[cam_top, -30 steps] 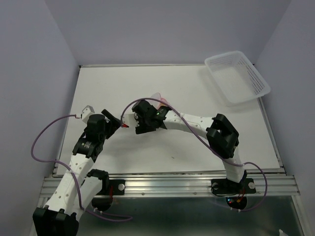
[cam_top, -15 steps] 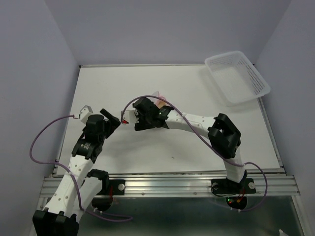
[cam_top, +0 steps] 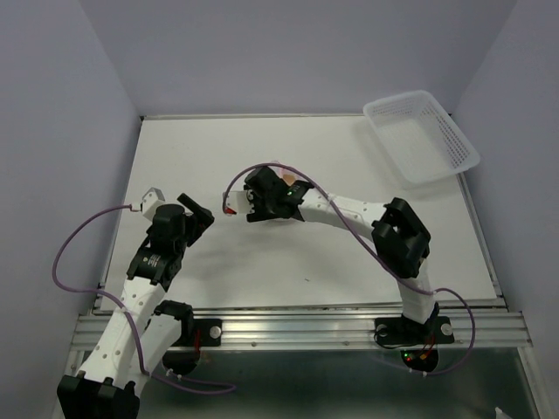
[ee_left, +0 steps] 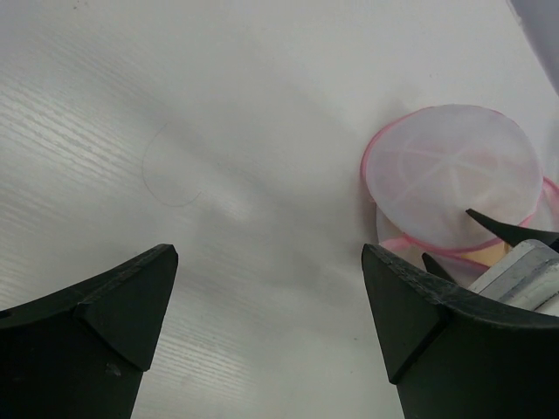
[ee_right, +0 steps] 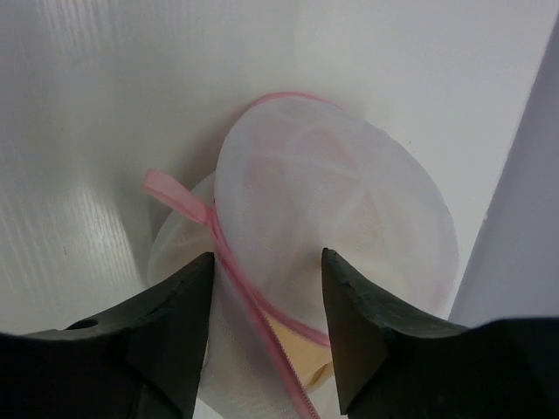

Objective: Place the bra in the laundry bag and zip it closed

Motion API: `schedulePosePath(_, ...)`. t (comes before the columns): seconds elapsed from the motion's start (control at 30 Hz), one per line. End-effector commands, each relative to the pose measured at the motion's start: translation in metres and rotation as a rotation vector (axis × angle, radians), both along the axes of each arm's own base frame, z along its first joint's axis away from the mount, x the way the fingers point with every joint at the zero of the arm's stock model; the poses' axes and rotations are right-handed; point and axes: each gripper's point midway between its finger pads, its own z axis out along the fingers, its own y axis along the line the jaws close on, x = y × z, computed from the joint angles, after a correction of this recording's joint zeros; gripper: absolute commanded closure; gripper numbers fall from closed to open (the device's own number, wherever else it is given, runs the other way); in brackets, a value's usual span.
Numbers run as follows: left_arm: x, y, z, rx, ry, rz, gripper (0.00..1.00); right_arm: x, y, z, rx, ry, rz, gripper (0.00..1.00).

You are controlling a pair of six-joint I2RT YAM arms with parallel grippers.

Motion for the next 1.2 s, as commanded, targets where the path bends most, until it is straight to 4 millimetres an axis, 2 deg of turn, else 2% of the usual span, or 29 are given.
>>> schedulePosePath(0.0,0.006,0.004,0.021,0.003,-0.059,0.024,0.01,0.002,0.005,0.006,0.001,0.024,0.023,0.47)
schedulePosePath(0.2,0.005,0.005,0.021,0.005,-0.059,0.027,0.01,0.015,0.0,0.003,0.0,0.016,-0.015,0.53)
schedulePosePath(0.23,0.005,0.005,0.022,0.005,-0.062,0.028,0.01,0.016,0.0,0.003,0.0,0.014,-0.015,0.57)
schedulePosePath(0.27,0.005,0.005,0.022,0.006,-0.063,0.03,0.01,0.02,-0.001,0.004,0.013,0.012,-0.022,0.68)
schedulePosePath(0.37,0.006,0.005,0.022,0.005,-0.066,0.03,0.01,0.018,0.004,0.012,0.053,0.019,-0.023,0.85)
schedulePosePath(0.47,0.006,0.003,0.024,0.004,-0.072,0.011,0.01,0.015,0.01,0.03,0.158,0.041,-0.022,0.96)
schedulePosePath(0.5,0.006,0.0,0.024,0.001,-0.075,-0.001,0.01,0.012,0.021,0.041,0.232,0.042,0.006,0.99)
schedulePosePath(0.53,0.008,-0.002,0.026,-0.005,-0.084,-0.012,0.01,0.013,0.019,0.067,0.31,0.017,0.001,0.99)
schedulePosePath(0.6,0.009,-0.009,0.027,-0.008,-0.097,-0.06,0.01,0.005,0.022,0.074,0.443,0.062,-0.018,0.99)
schedulePosePath(0.67,0.012,-0.023,0.035,-0.039,-0.138,-0.137,0.01,0.001,0.005,0.084,0.513,0.103,-0.073,0.99)
schedulePosePath(0.7,0.014,-0.031,0.038,-0.051,-0.163,-0.178,0.01,-0.003,0.005,0.09,0.565,0.126,-0.066,0.99)
schedulePosePath(0.73,0.015,-0.034,0.04,-0.054,-0.177,-0.197,0.01,-0.01,-0.001,0.107,0.637,0.146,-0.076,0.99)
schedulePosePath(0.77,0.015,-0.037,0.042,-0.06,-0.186,-0.215,0.01,-0.014,-0.004,0.11,0.679,0.17,-0.078,0.99)
schedulePosePath(0.8,0.014,-0.044,0.041,-0.071,-0.189,-0.255,0.01,-0.02,-0.008,0.101,0.72,0.2,-0.073,0.99)
schedulePosePath(0.83,0.016,-0.048,0.046,-0.079,-0.217,-0.28,0.01,-0.021,-0.014,0.103,0.745,0.203,-0.081,0.99)
schedulePosePath(0.87,0.017,-0.052,0.048,-0.087,-0.229,-0.301,0.01,-0.028,-0.019,0.113,0.788,0.209,-0.096,0.99)
schedulePosePath(0.9,0.015,-0.061,0.047,-0.098,-0.239,-0.358,0.01,-0.03,-0.021,0.111,0.819,0.204,-0.103,0.99)
schedulePosePath(0.93,0.018,-0.068,0.056,-0.11,-0.285,-0.39,0.01,-0.033,-0.022,0.113,0.85,0.225,-0.123,0.99)
schedulePosePath(0.97,0.019,-0.075,0.06,-0.12,-0.316,-0.432,0.01,-0.036,-0.023,0.124,0.892,0.216,-0.119,0.99)
schedulePosePath(1.0,0.018,-0.088,0.066,-0.147,-0.364,-0.506,0.01,-0.04,-0.025,0.117,0.898,0.237,-0.131,0.99)
schedulePosePath(1.1,0.017,-0.1,0.065,-0.174,-0.395,-0.579,0.02,-0.047,-0.026,0.117,0.945,0.263,-0.136,0.99)
schedulePosePath(1.17,0.018,-0.108,0.069,-0.174,-0.43,-0.631,0.03,-0.056,-0.03,0.107,0.947,0.275,-0.125,0.99)
